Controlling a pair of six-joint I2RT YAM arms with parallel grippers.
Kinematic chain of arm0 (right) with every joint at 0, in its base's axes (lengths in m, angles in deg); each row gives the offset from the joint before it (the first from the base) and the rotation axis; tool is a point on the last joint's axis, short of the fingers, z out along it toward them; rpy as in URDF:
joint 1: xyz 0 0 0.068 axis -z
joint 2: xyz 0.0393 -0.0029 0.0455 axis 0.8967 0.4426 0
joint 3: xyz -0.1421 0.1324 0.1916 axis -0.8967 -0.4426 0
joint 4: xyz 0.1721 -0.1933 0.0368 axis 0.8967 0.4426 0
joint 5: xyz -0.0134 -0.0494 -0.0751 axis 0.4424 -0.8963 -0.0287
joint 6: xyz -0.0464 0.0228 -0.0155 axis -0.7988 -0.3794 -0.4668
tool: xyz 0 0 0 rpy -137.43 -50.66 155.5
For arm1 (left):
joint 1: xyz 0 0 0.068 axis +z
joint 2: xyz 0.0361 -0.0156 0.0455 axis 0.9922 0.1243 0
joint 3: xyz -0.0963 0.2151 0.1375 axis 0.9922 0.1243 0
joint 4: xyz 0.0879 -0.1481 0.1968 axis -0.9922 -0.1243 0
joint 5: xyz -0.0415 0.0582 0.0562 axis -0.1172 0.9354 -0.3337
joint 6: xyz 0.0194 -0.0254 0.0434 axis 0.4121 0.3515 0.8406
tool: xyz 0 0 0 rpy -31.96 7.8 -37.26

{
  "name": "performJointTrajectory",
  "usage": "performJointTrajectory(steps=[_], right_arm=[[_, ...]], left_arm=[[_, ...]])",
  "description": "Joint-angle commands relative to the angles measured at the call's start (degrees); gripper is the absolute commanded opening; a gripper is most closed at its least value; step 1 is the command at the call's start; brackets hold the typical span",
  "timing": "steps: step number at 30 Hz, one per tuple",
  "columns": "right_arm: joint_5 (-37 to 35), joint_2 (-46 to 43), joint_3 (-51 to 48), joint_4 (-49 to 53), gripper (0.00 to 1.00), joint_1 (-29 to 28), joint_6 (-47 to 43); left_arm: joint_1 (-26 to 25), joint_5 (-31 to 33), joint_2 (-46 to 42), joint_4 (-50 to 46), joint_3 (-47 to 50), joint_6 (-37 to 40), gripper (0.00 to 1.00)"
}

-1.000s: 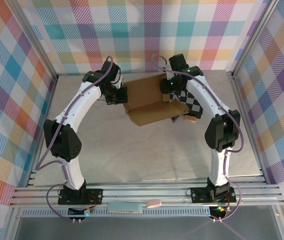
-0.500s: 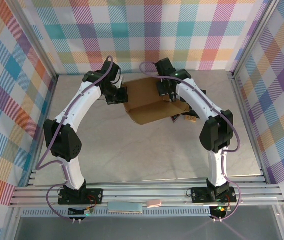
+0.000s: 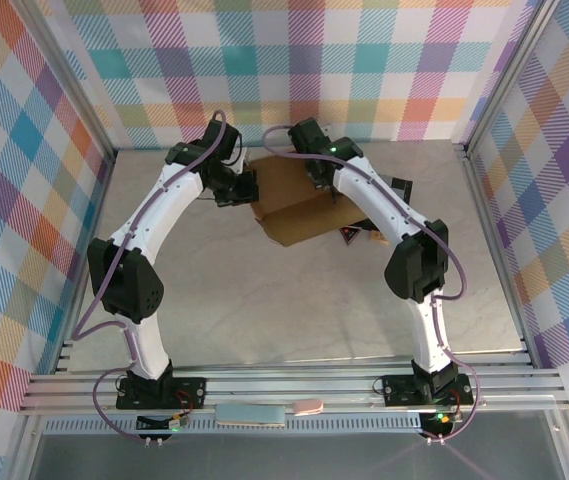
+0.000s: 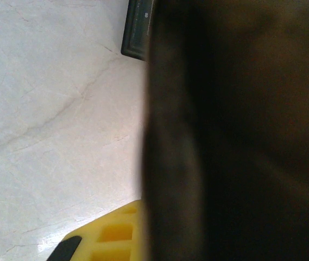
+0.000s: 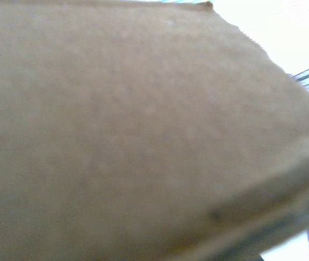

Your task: Fold the paper box

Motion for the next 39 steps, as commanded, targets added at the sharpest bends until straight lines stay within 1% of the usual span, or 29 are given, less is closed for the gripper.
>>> performJointTrajectory(steps=[1, 5, 7, 9, 10, 12, 14, 15, 18, 19, 21, 24, 31, 35, 39], right_arm=[[-10.79, 2.24, -0.30, 2.46, 0.00, -1.52, -0.72], [-14.72, 4.21, 2.57, 3.54, 0.00, -3.87, -0.58], [-13.45, 3.91, 2.74, 4.32, 0.00, -4.03, 0.86], [-9.92, 3.19, 2.91, 5.52, 0.00, -3.41, 2.78], [-7.34, 2.60, 2.79, 5.38, 0.00, -3.06, 2.92], [2.21, 1.40, 3.25, 6.19, 0.01, -1.19, 4.16], [14.57, -0.01, 3.27, 6.58, 0.14, 1.55, 5.11], [19.43, -0.71, 3.29, 6.98, 0.18, 2.88, 5.94], [28.73, -2.92, 2.72, 6.64, 0.29, 5.66, 7.07], [30.34, -3.43, 2.88, 6.68, 0.32, 6.21, 7.23], [31.62, -4.22, 3.43, 7.04, 0.38, 7.09, 7.71], [32.99, -5.27, 4.16, 7.31, 0.45, 8.03, 8.09], [35.78, -6.23, 6.84, 8.45, 0.57, 8.84, 6.95], [38.39, -6.62, 6.78, 9.09, 0.60, 9.21, 6.55], [40.55, -7.52, 4.59, 8.58, 0.60, 9.95, 5.66]], left_arm=[[0.52, -1.47, -2.94, 0.94, -0.54, -1.32, 0.00], [0.36, -1.15, -2.94, 1.23, -0.32, -1.57, 0.00], [0.34, -1.33, -3.14, 1.39, -0.19, -1.68, 0.00], [0.34, -1.03, -3.34, 1.24, -0.09, -1.58, 0.00], [0.34, -0.93, -3.42, 1.10, -0.06, -1.61, 0.00], [0.42, -0.66, -3.73, 0.95, 0.08, -1.52, 0.00], [0.43, -0.75, -4.11, 1.43, 0.63, -1.82, 0.00], [0.50, -0.76, -4.34, 1.57, 1.00, -1.89, 0.00], [0.52, -0.76, -4.67, 1.58, 1.43, -1.92, 0.00], [0.52, -0.70, -4.75, 1.58, 1.48, -1.96, 0.00], [0.52, -0.67, -4.77, 1.51, 1.70, -1.85, 0.00], [0.52, -0.75, -4.75, 1.49, 1.79, -1.75, 0.00], [0.52, -0.63, -4.65, 1.49, 1.83, -1.74, 0.00], [0.52, -0.58, -4.74, 1.23, 1.78, -1.57, 0.00], [0.52, -0.49, -4.72, 1.15, 1.79, -1.44, 0.00]])
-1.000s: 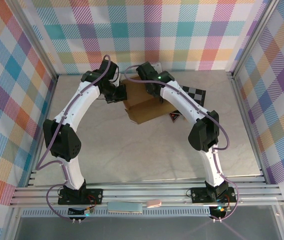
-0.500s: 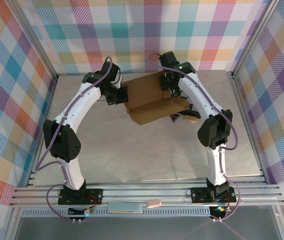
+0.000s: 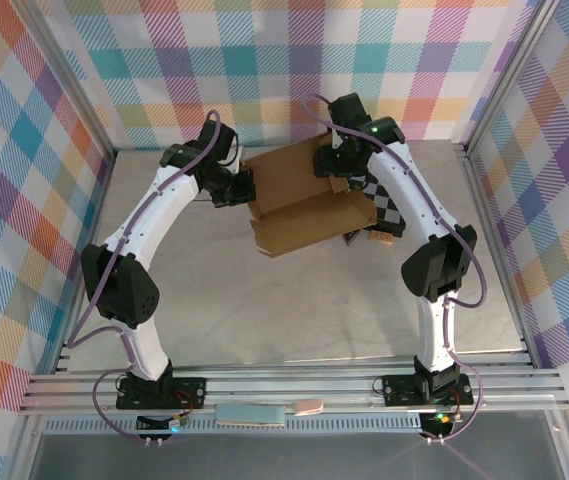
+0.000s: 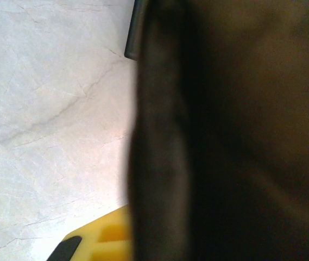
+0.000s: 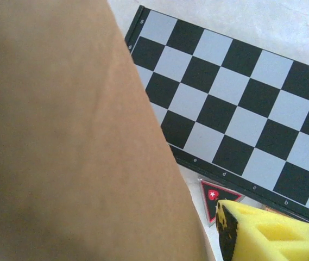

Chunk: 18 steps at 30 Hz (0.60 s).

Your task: Fold the paper box

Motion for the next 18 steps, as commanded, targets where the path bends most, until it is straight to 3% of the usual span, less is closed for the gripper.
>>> performJointTrajectory(steps=[1, 4, 10, 18], right_arm=[[3.73, -3.73, -0.94, 0.47, 0.61, 1.20, -1.00], [8.00, -5.93, -1.60, -1.39, 0.67, 2.67, -1.36], [30.51, -9.60, -3.93, -4.77, 0.74, 9.48, -1.42], [43.38, -17.60, -22.50, -16.08, 0.74, 20.07, -1.92]], left_arm=[[0.41, -1.24, -2.18, 0.46, -0.06, 0.24, 0.00], [0.41, -1.25, -1.99, 0.26, -0.26, 0.30, 0.00], [0.41, -0.86, -1.33, -0.50, -1.20, 0.55, 0.00], [0.41, -1.30, -0.62, -0.59, -2.19, 0.79, 0.00]])
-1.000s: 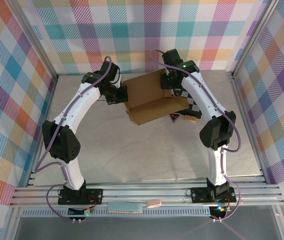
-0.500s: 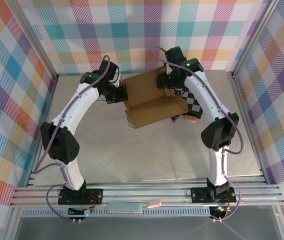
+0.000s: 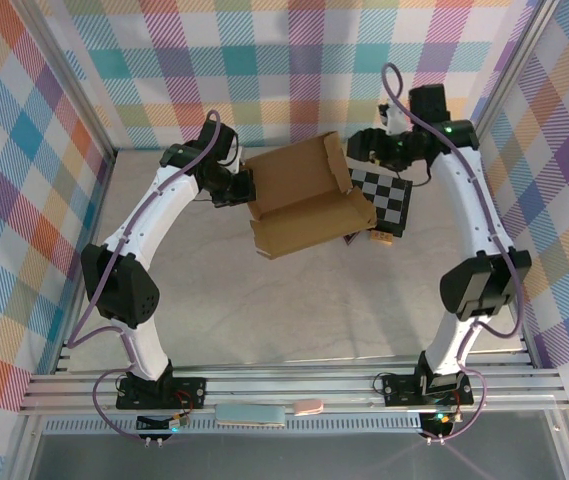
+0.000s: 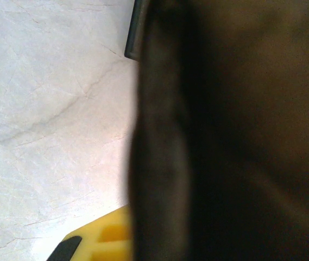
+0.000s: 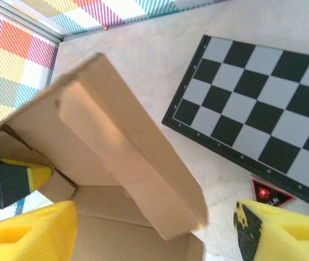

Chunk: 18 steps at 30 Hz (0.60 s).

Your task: Fold the paper box

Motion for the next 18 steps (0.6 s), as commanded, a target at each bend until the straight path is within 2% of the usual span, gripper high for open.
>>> performJointTrajectory(steps=[1, 6, 18], right_arm=[[11.61, -2.12, -6.03, -7.30, 0.72, 3.43, -1.31], [16.68, 1.04, -6.49, -4.91, 0.62, 2.94, -12.14], [6.44, 8.16, -1.22, -2.00, 0.55, -4.14, -17.89]], left_arm=[[0.41, -1.39, -0.52, -0.53, -2.13, 0.77, 0.00], [0.41, -1.65, -0.16, -0.71, -2.43, 1.04, 0.00], [0.41, -1.94, 0.50, -1.12, -3.51, 1.35, 0.00]])
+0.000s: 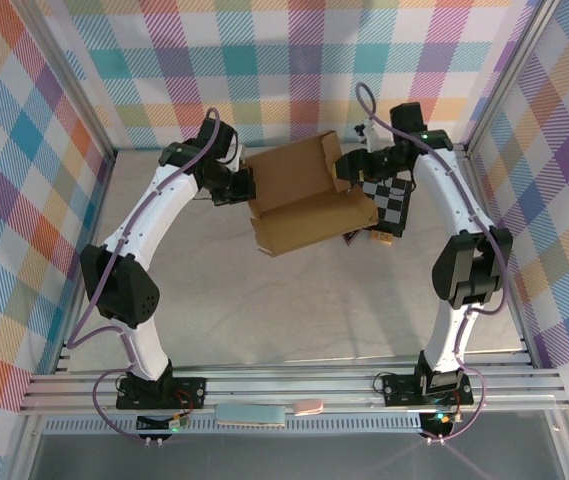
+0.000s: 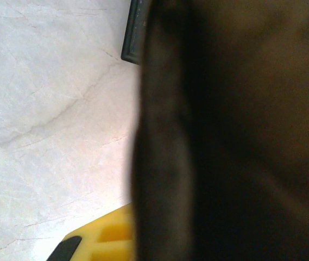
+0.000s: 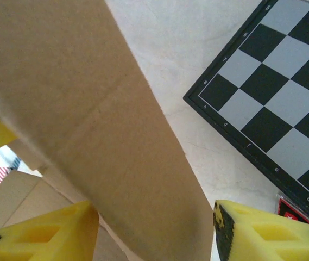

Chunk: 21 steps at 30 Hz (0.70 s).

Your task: Fold the paper box

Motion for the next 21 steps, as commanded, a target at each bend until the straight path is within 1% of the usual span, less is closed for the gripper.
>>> performJointTrajectory(steps=[1, 4, 6, 9, 11, 13, 16, 17, 19, 21], right_arm=[[-3.01, 0.48, 2.14, 1.00, 0.53, -1.45, -3.08], [-7.65, 0.81, 2.64, 0.74, 0.48, -3.10, -3.10], [-12.93, 1.42, 3.62, 1.46, 0.43, -4.33, -3.27], [-19.97, 1.95, 4.11, 1.86, 0.41, -5.98, -3.45], [-23.47, 2.20, 4.12, 2.12, 0.42, -7.30, -3.49], [-26.26, 2.52, 3.81, 2.26, 0.42, -8.54, -5.67], [-34.49, 3.32, 3.39, 2.22, 0.30, -11.22, -5.79], [-38.15, 3.61, 3.31, 2.00, 0.28, -12.15, -5.66], [-45.68, 4.50, 3.72, 2.13, 0.30, -13.55, -5.37], [-50.33, 5.07, 4.23, 2.22, 0.32, -14.61, -4.76]], left_arm=[[0.41, -1.63, 0.35, -0.53, -2.46, 0.82, 0.00], [0.41, -1.78, 0.40, -0.56, -2.66, 0.87, 0.00], [0.41, -1.80, 0.34, -0.64, -2.71, 0.92, 0.00], [0.41, -1.68, 0.12, -0.73, -2.62, 1.15, 0.00], [0.41, -1.67, 0.01, -0.77, -2.62, 1.17, 0.00], [0.36, -1.75, -0.01, -0.73, -2.61, 1.17, 0.00], [0.32, -1.77, -0.09, -0.60, -2.59, 1.17, 0.00], [0.32, -1.78, -0.11, -0.64, -2.62, 1.17, 0.00], [0.32, -1.76, -0.18, -0.64, -2.62, 1.17, 0.00], [0.32, -1.75, -0.27, -0.69, -2.46, 1.17, 0.00]])
